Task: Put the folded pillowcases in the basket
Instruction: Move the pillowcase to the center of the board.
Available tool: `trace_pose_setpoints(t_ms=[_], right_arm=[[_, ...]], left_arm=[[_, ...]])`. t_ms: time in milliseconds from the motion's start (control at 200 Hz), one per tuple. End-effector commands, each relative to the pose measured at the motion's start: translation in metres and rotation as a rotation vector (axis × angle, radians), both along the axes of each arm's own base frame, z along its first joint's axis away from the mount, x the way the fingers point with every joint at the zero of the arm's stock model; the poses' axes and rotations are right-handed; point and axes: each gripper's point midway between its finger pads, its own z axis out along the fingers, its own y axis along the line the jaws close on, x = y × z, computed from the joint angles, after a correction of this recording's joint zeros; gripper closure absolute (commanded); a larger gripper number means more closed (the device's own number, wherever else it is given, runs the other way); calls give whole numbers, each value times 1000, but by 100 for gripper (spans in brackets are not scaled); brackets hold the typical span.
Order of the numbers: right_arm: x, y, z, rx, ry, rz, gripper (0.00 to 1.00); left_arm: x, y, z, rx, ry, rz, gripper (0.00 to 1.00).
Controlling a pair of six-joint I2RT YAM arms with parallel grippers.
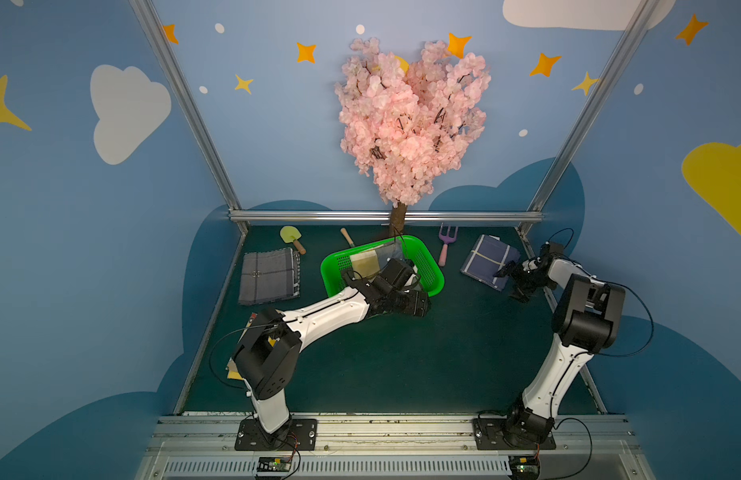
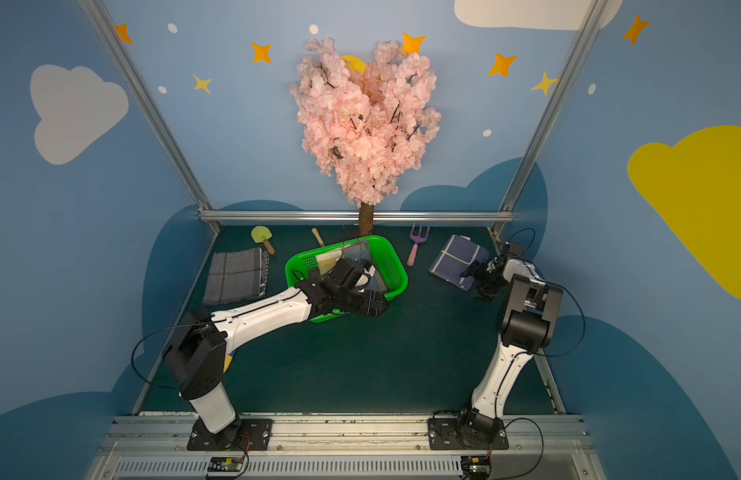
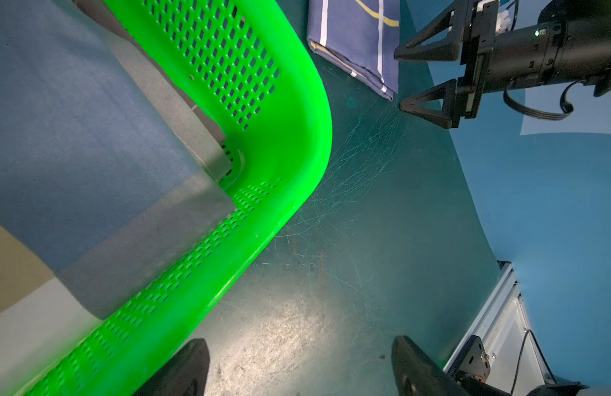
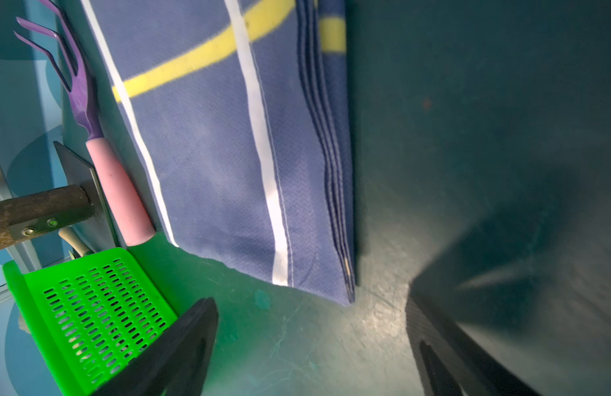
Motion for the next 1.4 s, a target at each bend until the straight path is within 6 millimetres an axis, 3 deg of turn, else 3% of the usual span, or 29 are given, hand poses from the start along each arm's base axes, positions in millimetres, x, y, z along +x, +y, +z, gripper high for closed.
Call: trace_pose_setpoints(t_ms=[0,340,486,601,801,926,1226,1397], right_arm=[[12,6,-22,2,-8,19,10],[21,25,-32,9,6,45,13],[23,29,-32,13,6,45,21],[22,30,-32,15,11,42,37],[15,27,-34,1,28,34,80],[8,27,-36,-4,39,35,100],[-8,30,-22,-36,46,65,100],[-41,37,-9,-49,67,75,100]], left_arm=[[5,0,3,15,-14,1,13],[6,-2,1,10,-6,6,13],[7,1,1,23,-12,8,13],[6,3,0,27,-11,11,13],[7,5,1,25,-12,17,13],[6,6,4,25,-20,15,13],[3,10,11,10,-18,28,13],[-14,-5,7,-40,18,-10,13]])
